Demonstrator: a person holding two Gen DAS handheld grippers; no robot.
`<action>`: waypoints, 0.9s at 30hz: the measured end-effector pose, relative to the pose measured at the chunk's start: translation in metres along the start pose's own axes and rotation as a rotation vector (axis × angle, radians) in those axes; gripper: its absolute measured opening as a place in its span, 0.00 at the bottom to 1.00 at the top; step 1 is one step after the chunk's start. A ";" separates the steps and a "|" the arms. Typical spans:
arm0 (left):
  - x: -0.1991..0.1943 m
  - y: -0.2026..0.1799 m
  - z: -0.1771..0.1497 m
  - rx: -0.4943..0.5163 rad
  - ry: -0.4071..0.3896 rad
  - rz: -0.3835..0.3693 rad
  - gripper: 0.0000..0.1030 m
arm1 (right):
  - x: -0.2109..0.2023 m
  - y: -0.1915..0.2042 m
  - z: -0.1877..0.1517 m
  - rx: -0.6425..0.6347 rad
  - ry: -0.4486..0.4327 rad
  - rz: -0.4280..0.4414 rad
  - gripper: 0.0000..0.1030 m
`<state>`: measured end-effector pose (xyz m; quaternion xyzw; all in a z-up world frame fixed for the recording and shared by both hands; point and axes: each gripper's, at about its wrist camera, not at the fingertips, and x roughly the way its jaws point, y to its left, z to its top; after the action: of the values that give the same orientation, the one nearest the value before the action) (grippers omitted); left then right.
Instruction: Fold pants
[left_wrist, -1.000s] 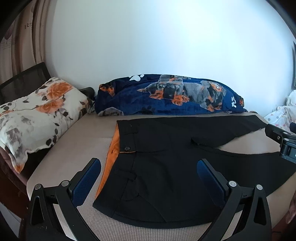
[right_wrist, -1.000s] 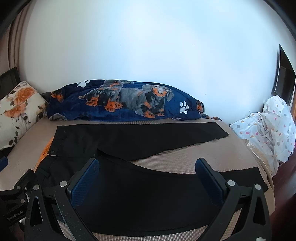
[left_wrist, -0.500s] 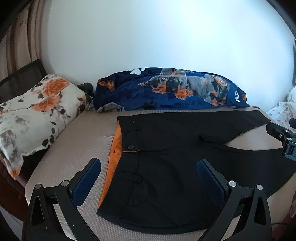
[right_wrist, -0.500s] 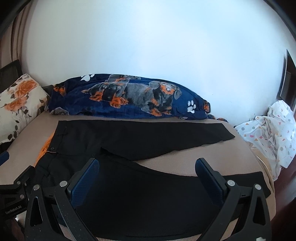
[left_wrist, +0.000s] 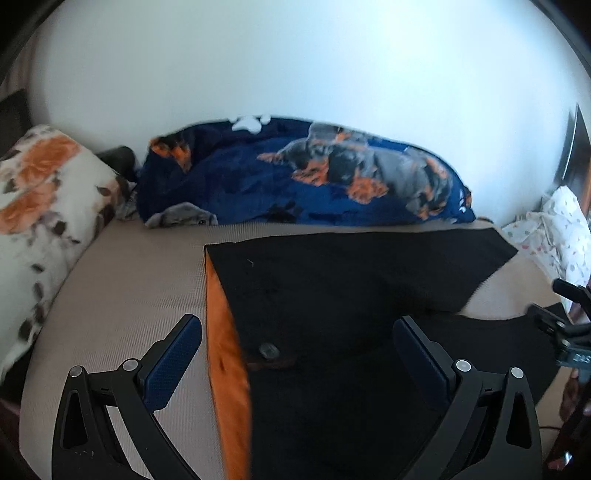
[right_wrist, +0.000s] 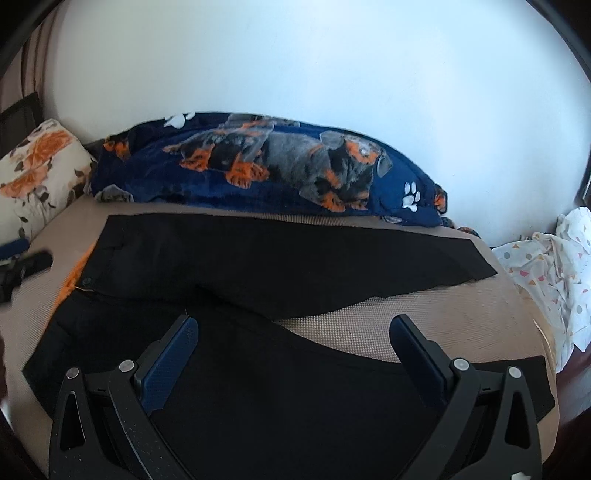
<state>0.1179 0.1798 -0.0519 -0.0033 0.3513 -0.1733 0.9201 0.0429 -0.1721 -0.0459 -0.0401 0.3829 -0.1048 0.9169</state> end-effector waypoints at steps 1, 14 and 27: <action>0.014 0.011 0.007 -0.008 0.015 0.004 0.99 | 0.005 -0.002 -0.001 0.001 0.008 -0.003 1.00; 0.172 0.126 0.065 -0.163 0.212 -0.105 0.97 | 0.061 -0.009 -0.004 -0.034 0.098 -0.016 0.99; 0.185 0.107 0.064 -0.097 0.222 -0.061 0.10 | 0.070 -0.014 -0.004 -0.005 0.122 0.012 0.99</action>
<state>0.3212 0.2133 -0.1368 -0.0391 0.4587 -0.1833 0.8686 0.0857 -0.2014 -0.0954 -0.0337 0.4384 -0.1007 0.8925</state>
